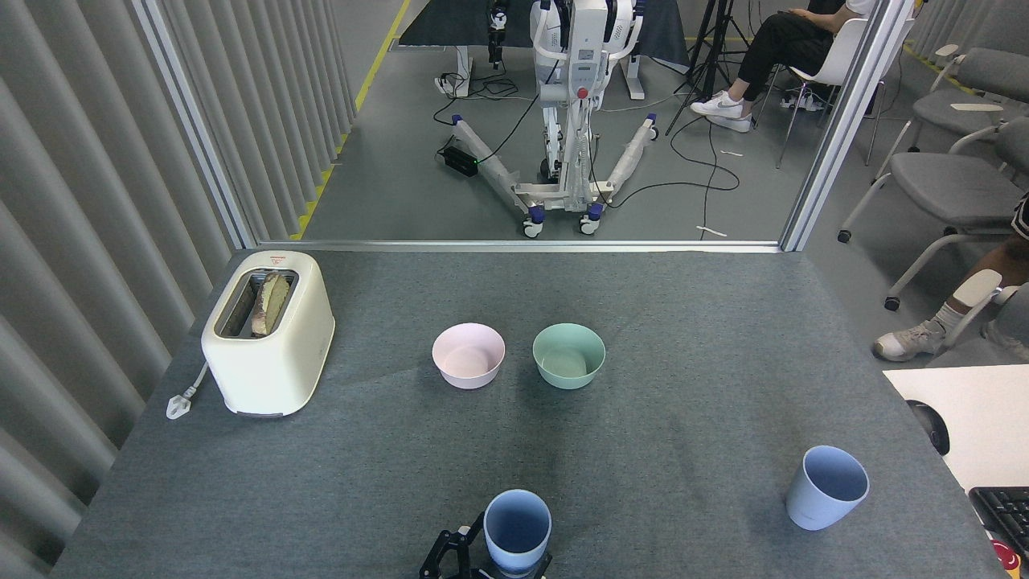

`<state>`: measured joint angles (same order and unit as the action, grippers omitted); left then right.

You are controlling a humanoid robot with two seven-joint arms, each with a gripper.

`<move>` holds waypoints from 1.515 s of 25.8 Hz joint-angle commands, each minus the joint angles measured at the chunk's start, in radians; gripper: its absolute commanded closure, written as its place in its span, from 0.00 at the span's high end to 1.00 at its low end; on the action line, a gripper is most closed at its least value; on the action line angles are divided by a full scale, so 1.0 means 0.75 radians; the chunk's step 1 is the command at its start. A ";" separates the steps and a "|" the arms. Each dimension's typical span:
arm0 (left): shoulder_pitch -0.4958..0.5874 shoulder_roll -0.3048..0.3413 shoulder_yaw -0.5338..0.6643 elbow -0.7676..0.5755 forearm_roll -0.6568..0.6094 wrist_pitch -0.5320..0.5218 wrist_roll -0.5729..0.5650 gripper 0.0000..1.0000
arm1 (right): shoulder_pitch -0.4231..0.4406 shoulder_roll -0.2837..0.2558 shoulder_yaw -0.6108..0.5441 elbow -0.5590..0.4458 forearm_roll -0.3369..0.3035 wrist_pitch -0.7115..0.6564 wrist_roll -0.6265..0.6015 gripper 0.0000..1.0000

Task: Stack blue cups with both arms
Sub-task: 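Slide the held blue cup toward the table center with the left gripper, then release the blue cup and withdraw the left gripper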

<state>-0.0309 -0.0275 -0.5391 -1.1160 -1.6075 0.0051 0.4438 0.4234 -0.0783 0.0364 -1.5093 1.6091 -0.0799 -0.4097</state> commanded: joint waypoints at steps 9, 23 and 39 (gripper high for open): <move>0.049 0.002 0.011 -0.019 0.006 -0.003 0.004 1.00 | 0.000 0.000 0.001 0.000 0.000 0.000 0.000 1.00; 0.299 0.049 0.189 -0.263 0.129 0.001 0.006 1.00 | 0.000 0.000 0.001 0.002 0.000 0.000 0.000 1.00; 0.528 0.106 0.684 -0.449 0.241 0.012 -0.003 1.00 | 0.074 -0.022 -0.274 0.073 -0.170 0.000 -0.016 1.00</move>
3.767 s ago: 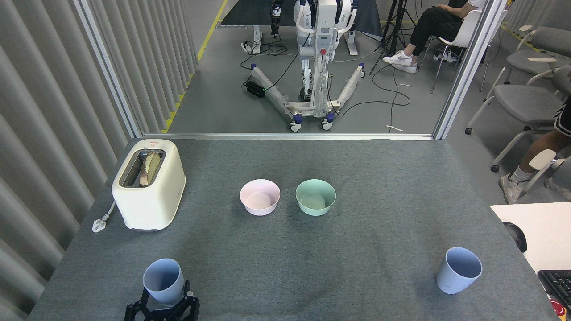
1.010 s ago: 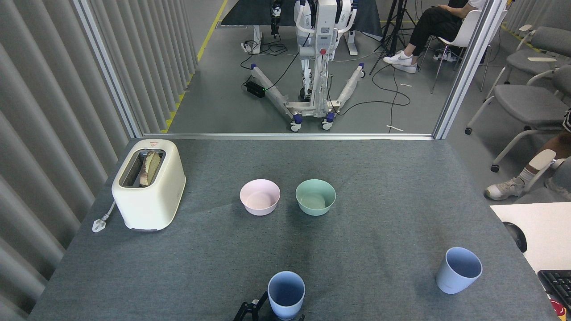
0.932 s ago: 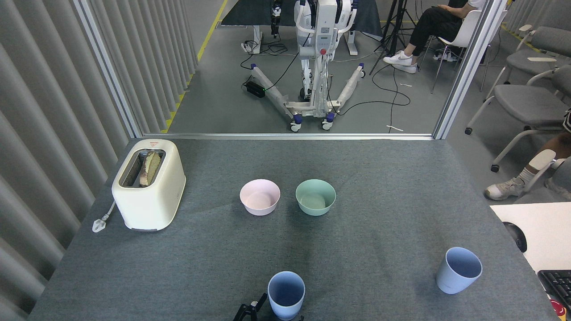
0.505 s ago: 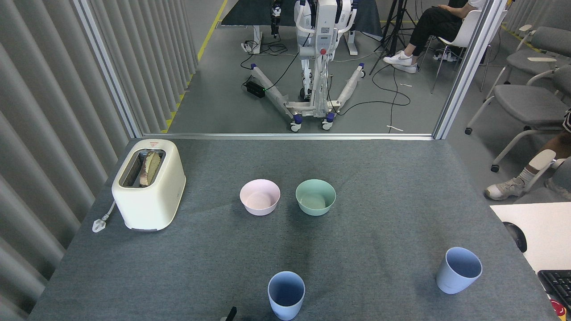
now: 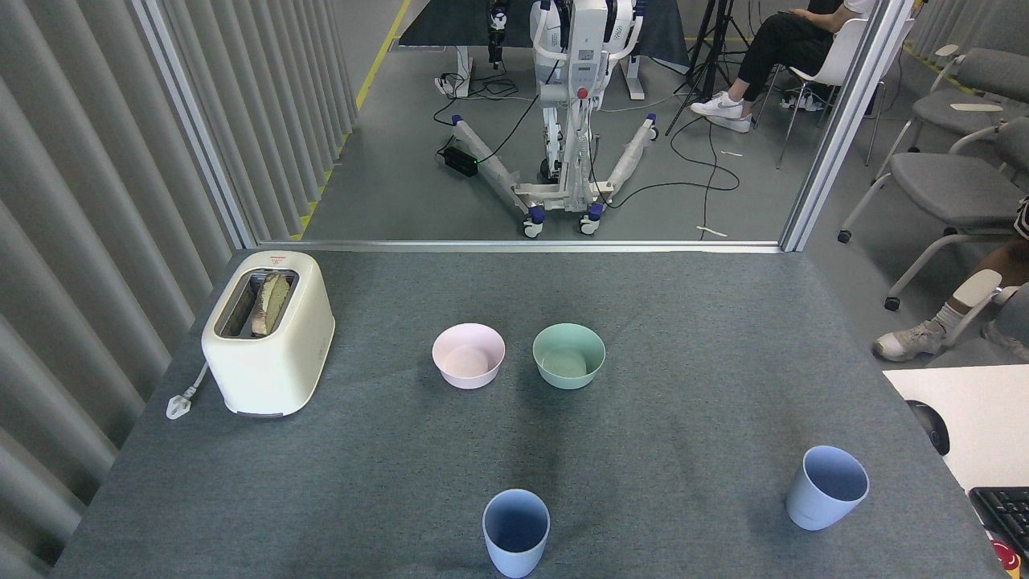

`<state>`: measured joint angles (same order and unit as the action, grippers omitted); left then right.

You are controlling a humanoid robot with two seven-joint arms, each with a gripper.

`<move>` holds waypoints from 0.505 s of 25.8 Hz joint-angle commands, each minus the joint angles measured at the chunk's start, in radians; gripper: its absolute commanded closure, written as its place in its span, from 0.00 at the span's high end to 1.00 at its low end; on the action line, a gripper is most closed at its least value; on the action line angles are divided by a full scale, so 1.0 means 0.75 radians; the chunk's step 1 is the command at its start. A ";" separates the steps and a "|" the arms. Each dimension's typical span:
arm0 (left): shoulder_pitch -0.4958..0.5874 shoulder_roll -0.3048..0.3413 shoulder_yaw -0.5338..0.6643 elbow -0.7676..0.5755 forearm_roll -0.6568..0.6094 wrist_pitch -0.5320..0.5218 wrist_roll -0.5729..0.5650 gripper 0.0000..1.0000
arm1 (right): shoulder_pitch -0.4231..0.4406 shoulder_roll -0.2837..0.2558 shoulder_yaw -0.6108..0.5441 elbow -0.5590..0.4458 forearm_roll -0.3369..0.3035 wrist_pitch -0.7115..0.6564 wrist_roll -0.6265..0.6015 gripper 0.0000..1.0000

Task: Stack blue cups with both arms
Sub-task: 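Release the blue cup and withdraw the left gripper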

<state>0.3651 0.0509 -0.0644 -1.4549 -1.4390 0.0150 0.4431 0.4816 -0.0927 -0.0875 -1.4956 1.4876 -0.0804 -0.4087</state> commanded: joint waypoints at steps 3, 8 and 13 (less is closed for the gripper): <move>0.002 0.002 0.051 0.007 0.016 -0.002 -0.002 1.00 | -0.123 -0.011 -0.170 0.147 0.002 0.003 0.007 1.00; -0.008 0.000 0.053 0.007 0.016 -0.002 -0.002 1.00 | -0.272 -0.101 -0.172 0.250 0.005 0.068 0.058 1.00; -0.010 -0.006 0.053 0.009 0.016 -0.002 0.000 1.00 | -0.450 -0.134 -0.172 0.430 0.005 0.083 0.085 1.00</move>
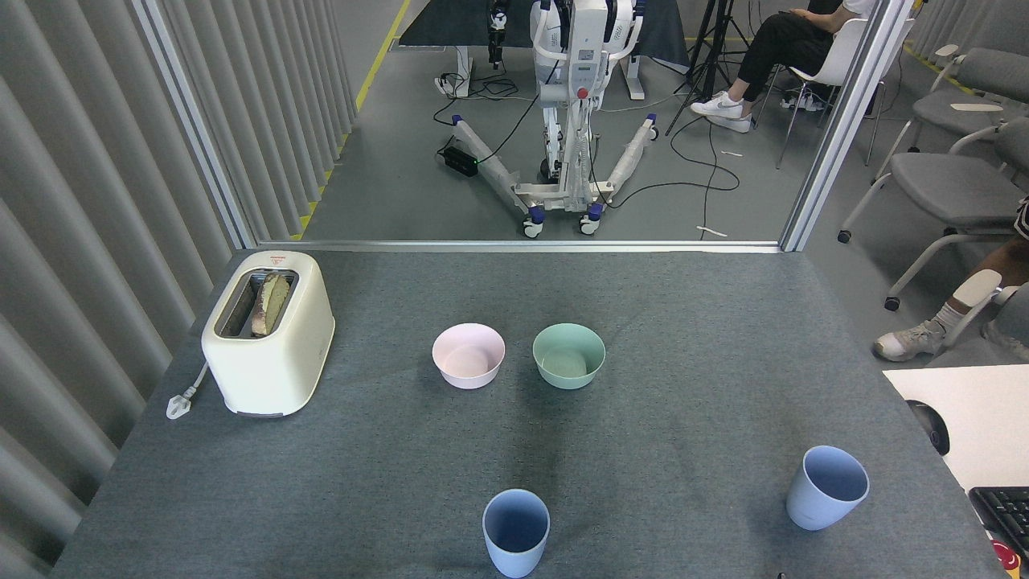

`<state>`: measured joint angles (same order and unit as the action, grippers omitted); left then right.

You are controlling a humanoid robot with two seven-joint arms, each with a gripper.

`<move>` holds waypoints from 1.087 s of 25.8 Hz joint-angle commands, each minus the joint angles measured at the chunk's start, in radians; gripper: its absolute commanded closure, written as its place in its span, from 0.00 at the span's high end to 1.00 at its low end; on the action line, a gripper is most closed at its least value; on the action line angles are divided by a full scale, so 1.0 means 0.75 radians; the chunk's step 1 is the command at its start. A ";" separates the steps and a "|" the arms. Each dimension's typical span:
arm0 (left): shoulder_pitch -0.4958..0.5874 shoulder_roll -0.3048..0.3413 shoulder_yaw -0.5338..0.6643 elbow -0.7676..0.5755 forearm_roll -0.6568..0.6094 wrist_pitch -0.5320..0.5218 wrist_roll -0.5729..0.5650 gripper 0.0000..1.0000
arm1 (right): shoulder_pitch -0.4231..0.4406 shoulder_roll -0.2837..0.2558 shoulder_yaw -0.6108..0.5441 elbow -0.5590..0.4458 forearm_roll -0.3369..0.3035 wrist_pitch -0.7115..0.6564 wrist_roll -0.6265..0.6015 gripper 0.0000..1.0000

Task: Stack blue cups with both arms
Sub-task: 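Release the blue cup and withdraw the left gripper, then grasp the light blue cup nearest the right arm with the right gripper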

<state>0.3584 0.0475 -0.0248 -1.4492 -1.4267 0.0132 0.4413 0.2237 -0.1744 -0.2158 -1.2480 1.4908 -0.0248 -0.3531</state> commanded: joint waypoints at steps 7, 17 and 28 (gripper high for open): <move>-0.001 -0.002 0.000 0.004 0.000 0.001 0.003 1.00 | -0.251 -0.074 0.008 0.220 -0.004 -0.002 0.013 1.00; -0.001 -0.002 0.000 0.004 0.000 -0.001 0.005 1.00 | -0.347 -0.080 0.012 0.292 -0.004 -0.014 0.045 1.00; -0.001 -0.004 0.000 0.004 0.000 0.001 0.005 1.00 | -0.364 -0.103 0.010 0.298 -0.004 -0.028 0.045 1.00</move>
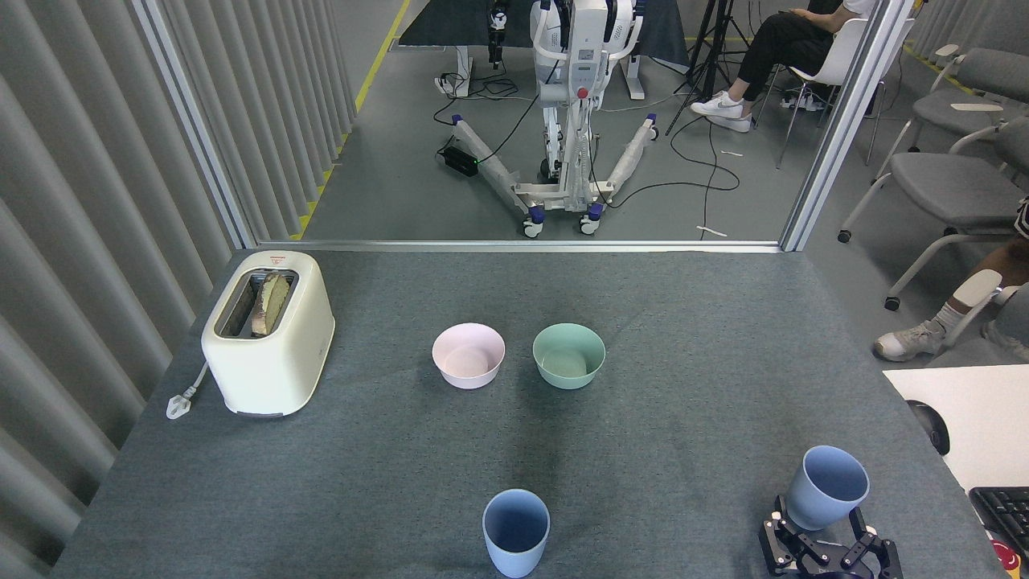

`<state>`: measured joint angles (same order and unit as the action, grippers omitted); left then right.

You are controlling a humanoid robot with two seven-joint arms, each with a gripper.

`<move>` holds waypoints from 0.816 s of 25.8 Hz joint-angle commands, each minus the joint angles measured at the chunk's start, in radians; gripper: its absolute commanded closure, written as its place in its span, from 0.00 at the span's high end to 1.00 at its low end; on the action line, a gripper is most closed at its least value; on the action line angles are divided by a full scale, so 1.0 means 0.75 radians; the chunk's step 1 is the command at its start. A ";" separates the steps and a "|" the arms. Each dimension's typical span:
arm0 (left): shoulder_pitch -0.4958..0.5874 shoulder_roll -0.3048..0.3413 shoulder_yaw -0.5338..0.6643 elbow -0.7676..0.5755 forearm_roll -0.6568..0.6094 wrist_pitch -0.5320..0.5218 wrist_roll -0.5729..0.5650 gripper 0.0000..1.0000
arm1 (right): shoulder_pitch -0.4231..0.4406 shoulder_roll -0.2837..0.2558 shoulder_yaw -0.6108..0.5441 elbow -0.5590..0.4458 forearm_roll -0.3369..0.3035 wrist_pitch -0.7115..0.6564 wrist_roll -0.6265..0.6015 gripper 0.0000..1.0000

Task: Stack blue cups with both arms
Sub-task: 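Grasp the light blue cup nearest the right arm with the right gripper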

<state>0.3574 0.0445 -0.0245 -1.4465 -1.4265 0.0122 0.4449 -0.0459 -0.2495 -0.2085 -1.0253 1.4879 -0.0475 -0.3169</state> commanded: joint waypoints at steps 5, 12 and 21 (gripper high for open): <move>0.004 0.000 0.000 0.000 0.000 0.000 0.002 1.00 | -0.010 -0.015 0.000 0.003 0.000 0.006 -0.001 1.00; 0.004 0.002 0.000 0.000 0.002 0.002 0.004 1.00 | -0.041 -0.021 0.000 0.036 0.000 0.006 0.001 0.95; 0.004 0.002 0.002 0.002 0.002 0.002 0.004 1.00 | -0.041 -0.017 0.002 0.038 0.002 0.004 0.003 0.68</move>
<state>0.3605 0.0453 -0.0238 -1.4460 -1.4251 0.0141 0.4478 -0.0766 -0.2645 -0.2072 -0.9967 1.4894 -0.0448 -0.3164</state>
